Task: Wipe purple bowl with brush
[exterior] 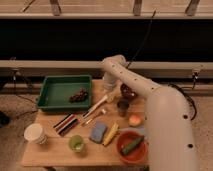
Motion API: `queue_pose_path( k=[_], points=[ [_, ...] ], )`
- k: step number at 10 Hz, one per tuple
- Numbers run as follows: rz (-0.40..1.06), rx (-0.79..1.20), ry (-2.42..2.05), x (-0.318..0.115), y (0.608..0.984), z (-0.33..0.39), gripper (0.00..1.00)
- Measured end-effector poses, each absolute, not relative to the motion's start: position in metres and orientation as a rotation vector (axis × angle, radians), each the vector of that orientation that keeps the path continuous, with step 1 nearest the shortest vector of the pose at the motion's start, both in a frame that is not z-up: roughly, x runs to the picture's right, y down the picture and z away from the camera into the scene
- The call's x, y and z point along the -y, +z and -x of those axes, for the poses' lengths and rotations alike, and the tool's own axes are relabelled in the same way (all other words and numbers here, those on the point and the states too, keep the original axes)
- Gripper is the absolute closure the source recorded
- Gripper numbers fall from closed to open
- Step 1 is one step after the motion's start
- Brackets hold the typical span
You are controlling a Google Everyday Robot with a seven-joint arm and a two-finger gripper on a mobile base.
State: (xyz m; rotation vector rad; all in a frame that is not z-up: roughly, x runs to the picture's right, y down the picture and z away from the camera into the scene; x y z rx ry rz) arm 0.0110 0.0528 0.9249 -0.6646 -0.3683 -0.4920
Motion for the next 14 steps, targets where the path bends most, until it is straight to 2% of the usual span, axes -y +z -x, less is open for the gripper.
queue_pose_path(
  k=[7, 10, 11, 12, 14],
  points=[
    [0.667, 0.361, -0.502, -0.06, 0.933, -0.009, 0.36],
    [0.67, 0.344, -0.515, -0.064, 0.936, -0.009, 0.61],
    [0.671, 0.339, -0.515, -0.064, 0.937, -0.011, 0.73],
    [0.671, 0.337, -0.513, -0.064, 0.938, -0.014, 0.78],
    [0.666, 0.33, -0.511, -0.062, 0.936, -0.023, 0.81]
  ],
)
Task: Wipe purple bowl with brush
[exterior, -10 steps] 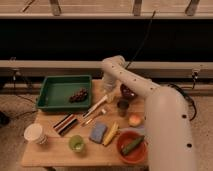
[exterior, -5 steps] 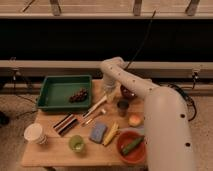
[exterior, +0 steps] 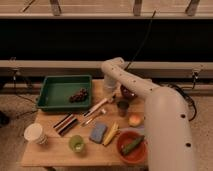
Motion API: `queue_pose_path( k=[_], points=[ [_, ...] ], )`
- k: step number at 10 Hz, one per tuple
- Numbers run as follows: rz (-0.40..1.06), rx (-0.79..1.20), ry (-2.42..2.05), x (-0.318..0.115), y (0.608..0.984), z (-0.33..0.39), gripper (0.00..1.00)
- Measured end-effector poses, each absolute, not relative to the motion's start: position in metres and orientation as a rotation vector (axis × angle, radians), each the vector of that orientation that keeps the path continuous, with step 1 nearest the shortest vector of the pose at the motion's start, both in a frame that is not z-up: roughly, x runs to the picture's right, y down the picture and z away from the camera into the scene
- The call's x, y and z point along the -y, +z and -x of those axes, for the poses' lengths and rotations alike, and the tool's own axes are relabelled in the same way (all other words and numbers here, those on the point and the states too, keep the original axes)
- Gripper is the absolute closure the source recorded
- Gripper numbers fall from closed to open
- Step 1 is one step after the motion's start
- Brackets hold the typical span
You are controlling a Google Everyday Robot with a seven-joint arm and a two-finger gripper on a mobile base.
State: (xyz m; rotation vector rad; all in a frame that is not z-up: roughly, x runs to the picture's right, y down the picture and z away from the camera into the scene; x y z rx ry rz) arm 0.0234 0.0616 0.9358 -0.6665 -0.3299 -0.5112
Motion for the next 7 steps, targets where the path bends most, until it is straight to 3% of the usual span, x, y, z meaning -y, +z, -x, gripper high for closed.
queue_pose_path(
  k=[7],
  points=[
    [0.628, 0.314, -0.463, -0.039, 0.927, -0.053, 0.81]
  ],
)
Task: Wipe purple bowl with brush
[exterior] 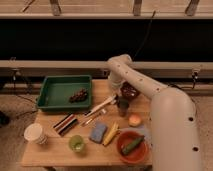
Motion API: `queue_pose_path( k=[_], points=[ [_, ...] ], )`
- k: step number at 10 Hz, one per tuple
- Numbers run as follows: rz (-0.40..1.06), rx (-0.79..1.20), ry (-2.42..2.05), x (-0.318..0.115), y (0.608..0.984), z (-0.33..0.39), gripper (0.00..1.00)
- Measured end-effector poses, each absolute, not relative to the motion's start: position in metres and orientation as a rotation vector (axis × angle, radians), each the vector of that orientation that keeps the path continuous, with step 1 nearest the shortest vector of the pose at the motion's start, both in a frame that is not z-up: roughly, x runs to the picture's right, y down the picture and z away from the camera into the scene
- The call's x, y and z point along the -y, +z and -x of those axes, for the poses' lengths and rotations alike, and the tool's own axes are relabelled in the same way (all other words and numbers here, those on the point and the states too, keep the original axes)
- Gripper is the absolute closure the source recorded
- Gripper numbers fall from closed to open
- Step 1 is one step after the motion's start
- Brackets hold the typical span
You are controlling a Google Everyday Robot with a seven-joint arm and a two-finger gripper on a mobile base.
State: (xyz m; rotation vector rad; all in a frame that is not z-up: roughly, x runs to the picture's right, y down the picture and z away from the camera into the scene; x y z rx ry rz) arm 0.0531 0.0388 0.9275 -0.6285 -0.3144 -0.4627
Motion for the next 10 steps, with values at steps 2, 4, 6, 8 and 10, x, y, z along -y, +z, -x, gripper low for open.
queue_pose_path(
  k=[2, 4, 6, 8, 10],
  points=[
    [0.621, 0.33, -0.463, -0.037, 0.92, -0.052, 0.79],
    [0.625, 0.35, -0.481, -0.043, 0.911, -0.045, 0.61],
    [0.632, 0.355, -0.499, -0.05, 0.91, -0.035, 0.42],
    [0.623, 0.349, -0.508, -0.054, 0.911, -0.027, 0.22],
    [0.613, 0.337, -0.508, -0.055, 0.912, -0.026, 0.2]
  ],
)
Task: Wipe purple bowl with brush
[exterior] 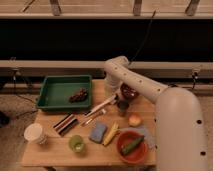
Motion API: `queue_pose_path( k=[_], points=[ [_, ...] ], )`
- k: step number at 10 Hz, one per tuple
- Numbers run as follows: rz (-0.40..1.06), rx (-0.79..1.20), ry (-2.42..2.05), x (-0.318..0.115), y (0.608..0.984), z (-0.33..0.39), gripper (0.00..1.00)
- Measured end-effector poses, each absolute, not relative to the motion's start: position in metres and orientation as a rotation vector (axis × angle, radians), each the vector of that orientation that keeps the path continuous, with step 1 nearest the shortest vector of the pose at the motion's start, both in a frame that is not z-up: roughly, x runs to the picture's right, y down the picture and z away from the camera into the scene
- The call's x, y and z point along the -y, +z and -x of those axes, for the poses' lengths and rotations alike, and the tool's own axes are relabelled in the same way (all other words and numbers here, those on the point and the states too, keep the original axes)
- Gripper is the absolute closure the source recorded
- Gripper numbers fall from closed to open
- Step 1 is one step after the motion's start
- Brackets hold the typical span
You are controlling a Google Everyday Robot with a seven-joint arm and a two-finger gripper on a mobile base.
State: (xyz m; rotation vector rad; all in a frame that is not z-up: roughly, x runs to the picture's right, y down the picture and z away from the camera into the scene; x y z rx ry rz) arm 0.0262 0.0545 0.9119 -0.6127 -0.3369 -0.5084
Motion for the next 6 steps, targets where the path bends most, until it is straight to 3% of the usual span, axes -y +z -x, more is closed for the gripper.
queue_pose_path(
  k=[6],
  points=[
    [0.61, 0.299, -0.508, -0.061, 0.9195, -0.0248, 0.2]
  ],
)
